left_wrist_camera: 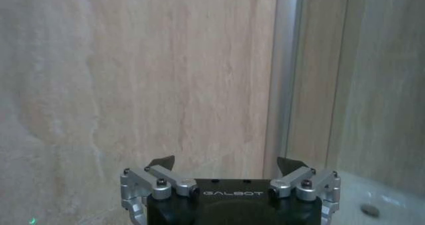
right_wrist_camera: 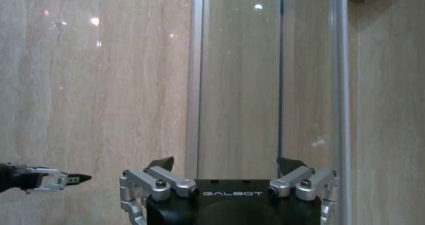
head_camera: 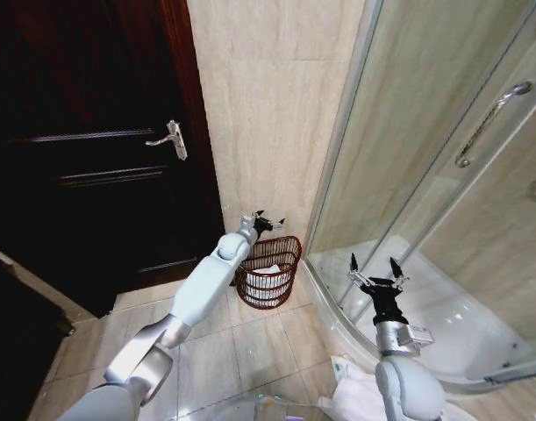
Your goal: Discard the used towel into the hamper.
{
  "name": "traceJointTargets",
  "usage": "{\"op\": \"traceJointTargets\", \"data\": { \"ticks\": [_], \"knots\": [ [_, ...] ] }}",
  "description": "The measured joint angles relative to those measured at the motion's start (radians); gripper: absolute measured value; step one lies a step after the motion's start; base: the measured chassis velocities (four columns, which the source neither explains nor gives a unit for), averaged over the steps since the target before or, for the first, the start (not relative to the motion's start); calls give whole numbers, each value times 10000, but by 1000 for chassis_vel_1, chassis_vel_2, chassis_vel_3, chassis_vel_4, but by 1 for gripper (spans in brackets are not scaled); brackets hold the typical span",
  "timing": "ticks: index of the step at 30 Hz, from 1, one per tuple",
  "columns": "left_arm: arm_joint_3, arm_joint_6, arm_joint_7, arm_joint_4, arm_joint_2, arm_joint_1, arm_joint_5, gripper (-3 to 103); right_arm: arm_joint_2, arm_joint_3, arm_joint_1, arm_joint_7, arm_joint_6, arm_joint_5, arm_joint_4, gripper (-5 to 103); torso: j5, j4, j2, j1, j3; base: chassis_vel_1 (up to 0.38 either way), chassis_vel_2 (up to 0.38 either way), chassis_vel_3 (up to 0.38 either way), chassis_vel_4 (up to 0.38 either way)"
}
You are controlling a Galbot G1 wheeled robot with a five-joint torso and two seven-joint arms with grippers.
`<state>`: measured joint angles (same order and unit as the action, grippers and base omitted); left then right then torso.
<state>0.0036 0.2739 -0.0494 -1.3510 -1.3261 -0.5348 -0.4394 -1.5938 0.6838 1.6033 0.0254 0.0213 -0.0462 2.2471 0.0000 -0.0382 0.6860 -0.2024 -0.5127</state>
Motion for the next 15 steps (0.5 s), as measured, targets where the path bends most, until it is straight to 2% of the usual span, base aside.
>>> {"op": "traceJointTargets", "data": {
  "ticks": [3,4,7,12,15],
  "knots": [
    [-231,-723,271,-482,122,-471,-234,100,-50,-10,-58,-64,-35,2,-25,100,-1,0,0,0,0,0,0,0,0],
    [-231,-723,271,-482,122,-471,-234,100,-50,-10,-58,-64,-35,2,-25,100,-1,0,0,0,0,0,0,0,0],
    [-319,-1403,639,-1303,537,-1132,-586,100,-38,14,-64,-233,-103,-51,-6,100,-3,-1,1,0,0,0,0,0,0],
    [-308,-1744,1095,-2283,1169,-1981,-740,100,-48,154,-42,-337,-304,-169,18,100,-2,-1,2,0,0,0,0,0,0],
    [-483,-1843,1448,-3344,1817,-3075,-749,100,22,312,-10,-457,-360,-419,4,100,-6,-2,2,0,-1,0,0,0,0]
  ]
}}
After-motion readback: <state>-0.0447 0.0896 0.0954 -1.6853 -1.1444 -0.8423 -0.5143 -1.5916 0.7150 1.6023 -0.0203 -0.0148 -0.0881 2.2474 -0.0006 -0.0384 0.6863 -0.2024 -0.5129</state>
